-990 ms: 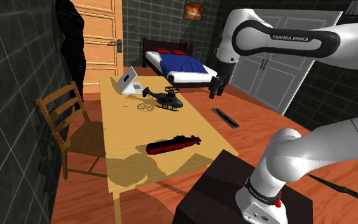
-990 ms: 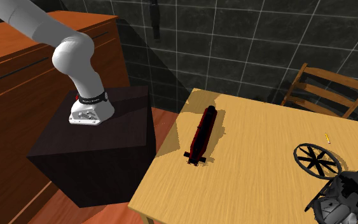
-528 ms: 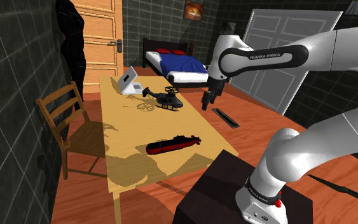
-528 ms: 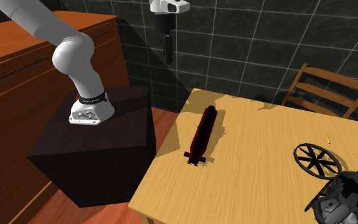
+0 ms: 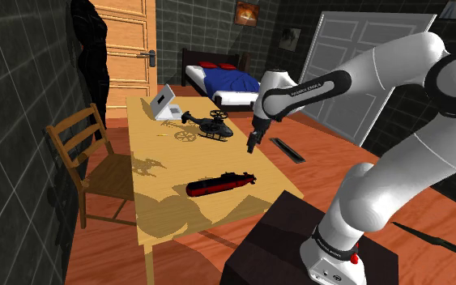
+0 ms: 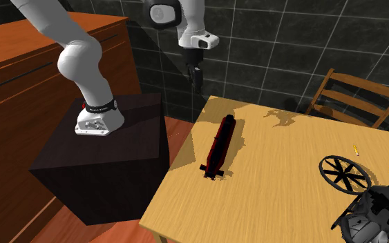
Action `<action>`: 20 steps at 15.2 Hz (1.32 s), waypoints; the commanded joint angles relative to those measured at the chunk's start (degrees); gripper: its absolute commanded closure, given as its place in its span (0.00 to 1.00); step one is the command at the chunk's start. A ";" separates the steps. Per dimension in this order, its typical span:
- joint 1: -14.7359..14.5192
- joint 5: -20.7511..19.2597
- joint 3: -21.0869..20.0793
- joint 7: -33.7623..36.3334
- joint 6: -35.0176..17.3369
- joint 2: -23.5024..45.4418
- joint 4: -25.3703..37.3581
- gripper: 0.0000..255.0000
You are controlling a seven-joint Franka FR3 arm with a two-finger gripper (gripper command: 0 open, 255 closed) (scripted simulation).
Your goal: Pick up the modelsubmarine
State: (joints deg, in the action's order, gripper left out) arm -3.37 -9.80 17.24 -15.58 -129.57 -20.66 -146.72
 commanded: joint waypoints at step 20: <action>5.35 26.16 -4.82 -33.14 -30.16 48.88 18.38 0.00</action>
State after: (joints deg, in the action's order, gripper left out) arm 0.85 15.53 13.28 -47.39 -158.87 26.45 -129.29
